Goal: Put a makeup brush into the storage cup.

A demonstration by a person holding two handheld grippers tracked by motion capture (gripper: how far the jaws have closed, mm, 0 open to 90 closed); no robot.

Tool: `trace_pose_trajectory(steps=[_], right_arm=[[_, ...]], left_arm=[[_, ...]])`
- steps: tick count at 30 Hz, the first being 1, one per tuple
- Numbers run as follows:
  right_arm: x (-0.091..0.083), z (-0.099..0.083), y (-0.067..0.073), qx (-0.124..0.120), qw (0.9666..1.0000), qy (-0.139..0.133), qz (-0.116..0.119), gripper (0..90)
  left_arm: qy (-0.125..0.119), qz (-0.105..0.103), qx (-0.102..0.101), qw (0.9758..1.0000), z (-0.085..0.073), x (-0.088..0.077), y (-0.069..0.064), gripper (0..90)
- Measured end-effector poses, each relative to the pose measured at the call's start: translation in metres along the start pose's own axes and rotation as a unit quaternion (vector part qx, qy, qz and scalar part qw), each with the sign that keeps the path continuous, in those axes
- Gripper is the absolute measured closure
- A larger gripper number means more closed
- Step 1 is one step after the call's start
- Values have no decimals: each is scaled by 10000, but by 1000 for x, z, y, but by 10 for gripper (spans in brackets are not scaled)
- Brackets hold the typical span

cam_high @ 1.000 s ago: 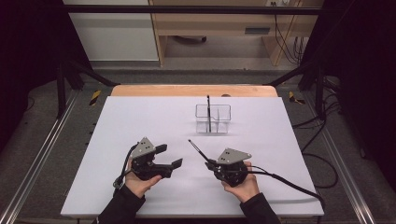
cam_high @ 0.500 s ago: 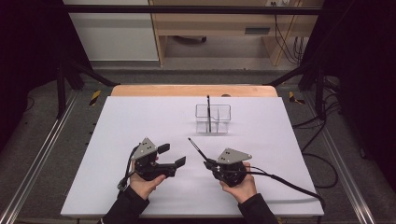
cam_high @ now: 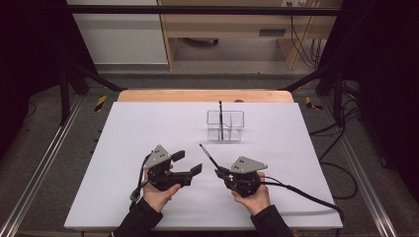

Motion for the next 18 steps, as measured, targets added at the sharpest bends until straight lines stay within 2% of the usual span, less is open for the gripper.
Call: trace_pose_trajectory(steps=[12, 18], right_arm=[[-2, 3, 0, 73, 9999, -139, 12, 840], [-4, 5, 0, 103, 9997, -238, 13, 840]], left_arm=[[-225, -52, -109, 9997, 12, 0, -5, 177], [-269, -129, -157, 9994, 16, 6, -10, 183]])
Point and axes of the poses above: each handheld gripper's, and its own axes: x roughly forward along the jaws, z roughly out of its top, y roughly to its left, the point moved 6 cm from there along x, roughly forward along the jaws, and after that the axes turned 10 degrees about y, right-handed, at the moved point
